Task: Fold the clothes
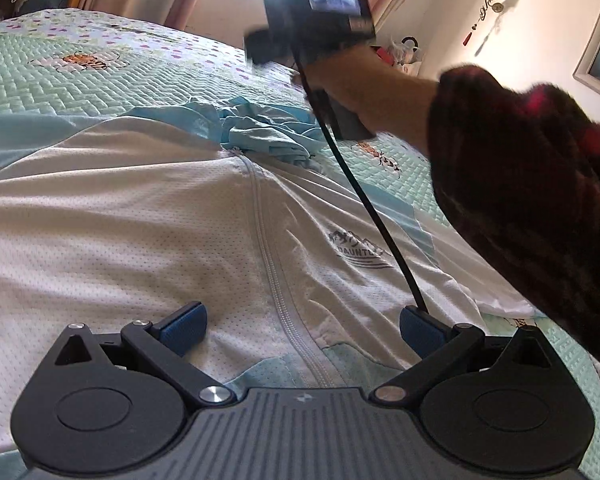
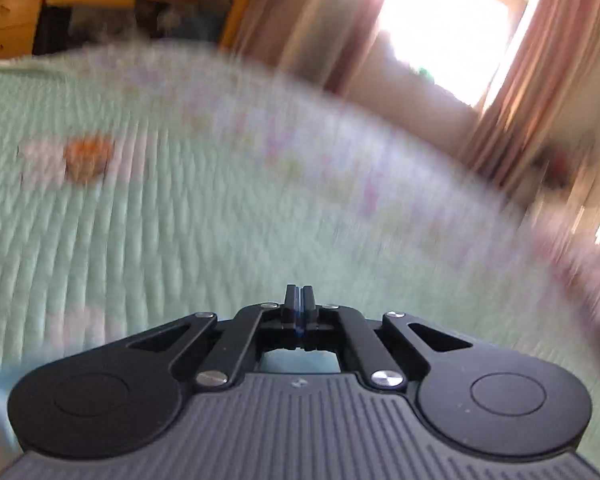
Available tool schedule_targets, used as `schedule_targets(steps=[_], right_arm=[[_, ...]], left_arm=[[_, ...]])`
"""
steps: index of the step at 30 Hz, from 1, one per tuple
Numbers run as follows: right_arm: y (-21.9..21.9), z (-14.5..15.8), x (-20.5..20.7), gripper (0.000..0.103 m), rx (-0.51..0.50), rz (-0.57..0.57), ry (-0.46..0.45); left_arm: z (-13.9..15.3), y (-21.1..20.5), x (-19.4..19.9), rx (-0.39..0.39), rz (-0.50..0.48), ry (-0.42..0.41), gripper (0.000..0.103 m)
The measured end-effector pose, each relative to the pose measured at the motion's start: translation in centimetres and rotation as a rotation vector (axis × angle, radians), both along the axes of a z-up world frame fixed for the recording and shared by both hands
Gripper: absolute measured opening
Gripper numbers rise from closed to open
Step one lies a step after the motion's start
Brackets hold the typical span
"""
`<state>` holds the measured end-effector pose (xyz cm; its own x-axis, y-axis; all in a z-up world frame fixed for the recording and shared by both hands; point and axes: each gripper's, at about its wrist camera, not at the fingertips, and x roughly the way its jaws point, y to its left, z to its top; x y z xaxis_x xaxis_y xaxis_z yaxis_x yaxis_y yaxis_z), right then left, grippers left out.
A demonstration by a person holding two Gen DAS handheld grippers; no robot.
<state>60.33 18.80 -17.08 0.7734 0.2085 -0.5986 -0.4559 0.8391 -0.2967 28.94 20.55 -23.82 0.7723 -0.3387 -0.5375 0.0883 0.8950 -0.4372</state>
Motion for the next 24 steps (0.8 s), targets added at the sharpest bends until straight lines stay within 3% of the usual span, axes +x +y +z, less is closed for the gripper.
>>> schedule_targets(steps=[4, 5, 7, 9, 10, 11, 12, 14, 16, 18, 20, 23, 24], right_arm=[[1.1, 1.6, -0.6, 0.018, -0.001, 0.049, -0.119], [1.3, 2.0, -0.7, 0.018, 0.006, 0.059, -0.141], [-2.0, 2.9, -1.5, 0.022, 0.216, 0.000, -0.016], [-6.7, 3.6, -3.5, 0.033, 0.503, -0.109, 0.119], [-9.5, 3.2, -5.4, 0.046, 0.675, -0.173, 0.187], [-12.3, 2.3, -7.5, 0.056, 0.834, -0.228, 0.243], [-14.9, 1.3, -9.5, 0.058, 0.987, -0.282, 0.295], [-18.9, -1.5, -13.5, 0.060, 1.187, -0.365, 0.331], [-21.1, -4.1, -15.2, 0.061, 1.277, -0.372, 0.334], [-21.9, -5.9, -15.1, 0.061, 1.334, -0.309, 0.335], [-22.6, -7.7, -14.9, 0.053, 1.390, -0.246, 0.336], [-23.6, -10.2, -14.7, 0.059, 1.467, -0.149, 0.338], [-23.4, -10.1, -14.5, 0.059, 1.441, -0.123, 0.342]], left_arm=[[-0.1, 0.1, 0.0, -0.010, -0.002, -0.004, 0.102], [-0.1, 0.2, 0.0, -0.011, -0.003, -0.005, 0.102], [-0.1, 0.4, 0.0, -0.025, -0.004, -0.007, 0.102], [-0.2, 0.8, 0.0, -0.056, 0.001, -0.008, 0.102], [-0.2, 1.0, 0.0, -0.073, 0.004, -0.008, 0.102], [-0.2, 1.3, 0.0, -0.092, 0.008, -0.009, 0.102], [-0.2, 1.5, 0.0, -0.111, 0.014, -0.010, 0.102], [-0.1, 1.9, 0.0, -0.143, 0.029, -0.014, 0.102], [0.2, 2.2, -0.1, -0.147, 0.065, -0.027, 0.102], [0.6, 2.2, -0.2, -0.113, 0.118, -0.047, 0.102], [1.2, 2.2, -0.1, -0.068, 0.182, -0.059, 0.102], [2.7, 2.5, 1.6, -0.004, 0.259, 0.022, 0.102], [3.4, 2.6, 2.5, 0.025, 0.274, 0.060, 0.102]])
